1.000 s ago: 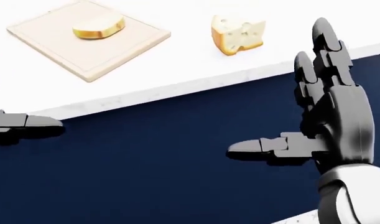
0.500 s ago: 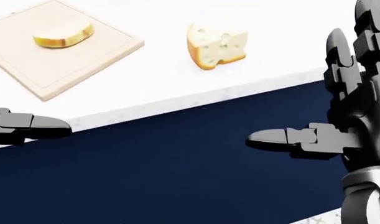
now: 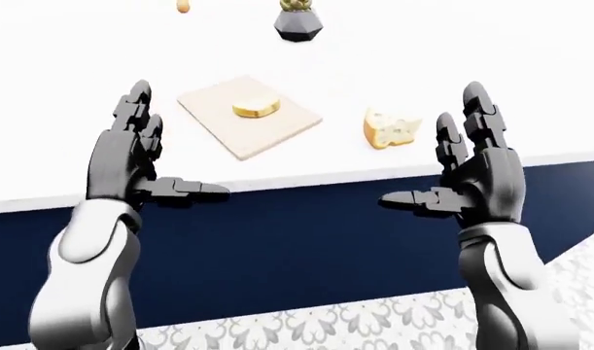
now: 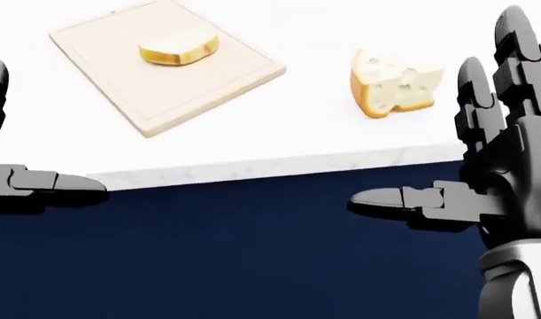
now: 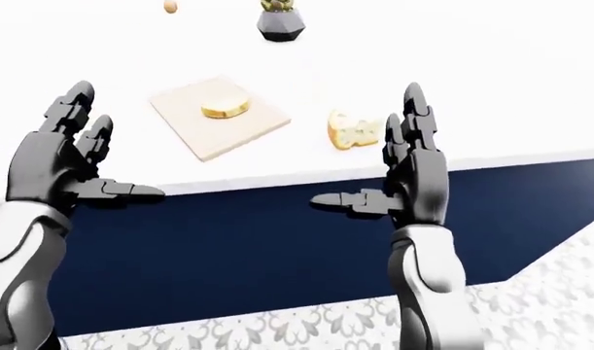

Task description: Pick up the wedge of cheese and place it on the slice of bread to prepare a simple cheese on bread dish.

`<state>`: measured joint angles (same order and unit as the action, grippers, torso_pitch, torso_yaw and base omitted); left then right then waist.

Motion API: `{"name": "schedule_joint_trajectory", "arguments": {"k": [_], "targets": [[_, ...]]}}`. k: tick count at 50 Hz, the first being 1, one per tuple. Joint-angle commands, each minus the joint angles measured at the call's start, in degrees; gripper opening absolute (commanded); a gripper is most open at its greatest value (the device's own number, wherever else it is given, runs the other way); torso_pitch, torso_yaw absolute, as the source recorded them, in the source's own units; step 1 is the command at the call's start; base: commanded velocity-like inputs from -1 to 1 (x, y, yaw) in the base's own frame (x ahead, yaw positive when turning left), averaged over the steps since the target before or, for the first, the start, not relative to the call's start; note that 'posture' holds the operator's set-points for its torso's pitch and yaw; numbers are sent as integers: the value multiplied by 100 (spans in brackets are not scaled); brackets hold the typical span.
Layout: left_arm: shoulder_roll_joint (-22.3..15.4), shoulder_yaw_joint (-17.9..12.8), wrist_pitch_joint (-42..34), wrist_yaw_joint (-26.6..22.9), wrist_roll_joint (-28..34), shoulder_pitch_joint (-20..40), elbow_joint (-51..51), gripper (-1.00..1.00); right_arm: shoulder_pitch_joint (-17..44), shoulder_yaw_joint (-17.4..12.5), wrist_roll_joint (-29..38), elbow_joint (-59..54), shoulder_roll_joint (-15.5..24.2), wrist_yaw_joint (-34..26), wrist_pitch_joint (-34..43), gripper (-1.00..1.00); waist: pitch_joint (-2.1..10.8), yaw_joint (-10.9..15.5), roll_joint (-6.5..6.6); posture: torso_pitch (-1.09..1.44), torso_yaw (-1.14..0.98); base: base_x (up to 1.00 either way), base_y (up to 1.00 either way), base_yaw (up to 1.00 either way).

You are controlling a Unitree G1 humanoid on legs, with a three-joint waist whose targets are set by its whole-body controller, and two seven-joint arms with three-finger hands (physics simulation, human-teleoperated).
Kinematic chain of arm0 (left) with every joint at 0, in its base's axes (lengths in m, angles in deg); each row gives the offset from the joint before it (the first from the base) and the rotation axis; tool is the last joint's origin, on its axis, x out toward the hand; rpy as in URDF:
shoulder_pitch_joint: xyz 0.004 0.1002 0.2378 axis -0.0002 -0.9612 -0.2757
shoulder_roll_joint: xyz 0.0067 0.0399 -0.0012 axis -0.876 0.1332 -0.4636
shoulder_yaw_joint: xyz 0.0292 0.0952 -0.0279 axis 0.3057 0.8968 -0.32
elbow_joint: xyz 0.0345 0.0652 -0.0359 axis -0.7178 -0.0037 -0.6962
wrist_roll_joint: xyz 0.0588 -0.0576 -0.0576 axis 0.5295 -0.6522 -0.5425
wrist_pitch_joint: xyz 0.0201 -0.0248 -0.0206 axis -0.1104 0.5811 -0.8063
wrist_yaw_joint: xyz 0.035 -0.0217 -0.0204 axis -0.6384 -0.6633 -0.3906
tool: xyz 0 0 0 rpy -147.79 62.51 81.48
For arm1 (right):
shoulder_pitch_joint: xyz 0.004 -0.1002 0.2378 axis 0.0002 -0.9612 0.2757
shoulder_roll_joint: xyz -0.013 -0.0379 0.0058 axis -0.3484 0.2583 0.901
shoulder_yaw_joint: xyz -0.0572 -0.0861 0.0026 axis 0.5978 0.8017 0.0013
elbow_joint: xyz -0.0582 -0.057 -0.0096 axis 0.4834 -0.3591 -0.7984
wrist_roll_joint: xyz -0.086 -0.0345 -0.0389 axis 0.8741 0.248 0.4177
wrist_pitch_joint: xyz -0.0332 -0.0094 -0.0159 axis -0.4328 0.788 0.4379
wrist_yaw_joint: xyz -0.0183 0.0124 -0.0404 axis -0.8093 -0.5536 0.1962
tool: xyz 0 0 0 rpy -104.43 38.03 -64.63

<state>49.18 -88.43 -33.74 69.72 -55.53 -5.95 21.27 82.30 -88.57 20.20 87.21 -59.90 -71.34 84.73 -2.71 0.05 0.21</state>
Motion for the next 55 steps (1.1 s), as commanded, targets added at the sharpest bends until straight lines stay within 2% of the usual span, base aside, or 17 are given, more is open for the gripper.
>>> {"name": "schedule_joint_trajectory", "arguments": {"k": [1, 6, 7, 9, 15, 20, 28, 31, 36, 40, 41, 43, 48, 51, 53, 54, 55], "targets": [[-77, -56, 284, 11, -3, 219, 330, 100, 143, -83, 19, 284, 62, 1, -245, 100, 155, -8, 72, 0, 0, 14, 0, 0], [-84, -64, 267, 6, -8, 219, 346, 100, 154, -98, 5, 350, 60, 19, -193, 100, 117, 31, -342, 0, 0, 15, 0, 0], [-86, -66, 241, 10, -12, 230, 363, 100, 153, -109, -1, 359, 63, 18, -190, 100, 99, -11, -158, 0, 0, 15, 0, 0], [-90, -58, 207, 13, -13, 237, 393, 100, 158, -129, -11, 356, 71, 21, -190, 100, 110, 15, -257, 0, 0, 15, 0, 0], [-96, -39, 129, 27, -15, 295, 428, 100, 177, -137, -19, 341, 93, 23, -186, 100, 63, 18, -38, 0, 0, 15, 0, 0], [-94, -39, 145, 22, -10, 294, 414, 100, 216, -152, -26, 325, 109, 31, -174, 100, 206, -86, 462, 0, 0, 15, 0, 0], [-130, -70, 46, 19, -41, 344, 498, 100, 266, -274, -161, 544, 174, 125, -4, 100, 20, 18, 109, 0, 0, 8, 0, 0], [-130, -78, 55, 18, -46, 318, 513, 100, 278, -270, -170, 595, 199, 149, 59, 100, 93, 100, -256, 0, 0, 3, 0, 0], [-103, -65, 133, 12, -35, 249, 486, 100, 219, -257, -144, 589, 179, 144, -10, 100, 72, 8, 21, 0, 0, 18, 0, 0], [-80, -40, 147, 12, -13, 222, 486, 100, 186, -250, -126, 581, 173, 121, -62, 100, 11, 6, 477, 0, 0, 29, 0, 0], [-78, -40, 142, 11, -11, 229, 486, 100, 199, -250, -125, 585, 175, 124, -50, 100, -2, 2, 338, 0, 0, 29, 0, 0], [-84, -49, 113, 5, -15, 248, 504, 100, 215, -249, -126, 598, 178, 126, -29, 100, 47, -2, 396, 0, 0, 30, 0, 0], [-95, -88, 81, -1, -31, 241, 542, 100, 242, -265, -142, 651, 190, 133, 23, 100, 93, 41, 185, 0, 0, 30, 0, 0], [-92, -91, 111, 2, -32, 224, 519, 100, 263, -291, -161, 676, 204, 139, 58, 100, 104, 105, -71, 0, 0, 30, 0, 0], [-93, -88, 139, 2, -30, 226, 492, 100, 271, -307, -173, 670, 208, 148, 64, 100, 197, 122, -412, 0, 0, 30, 0, 0], [-87, -88, 182, 1, -27, 211, 461, 100, 277, -314, -184, 682, 213, 155, 79, 100, 100, 45, -208, 0, 0, 30, 0, 0], [-80, -80, 216, 3, -20, 194, 439, 100, 285, -322, -192, 686, 220, 160, 86, 100, 57, 77, -318, 0, 0, 30, 0, 0]]}}
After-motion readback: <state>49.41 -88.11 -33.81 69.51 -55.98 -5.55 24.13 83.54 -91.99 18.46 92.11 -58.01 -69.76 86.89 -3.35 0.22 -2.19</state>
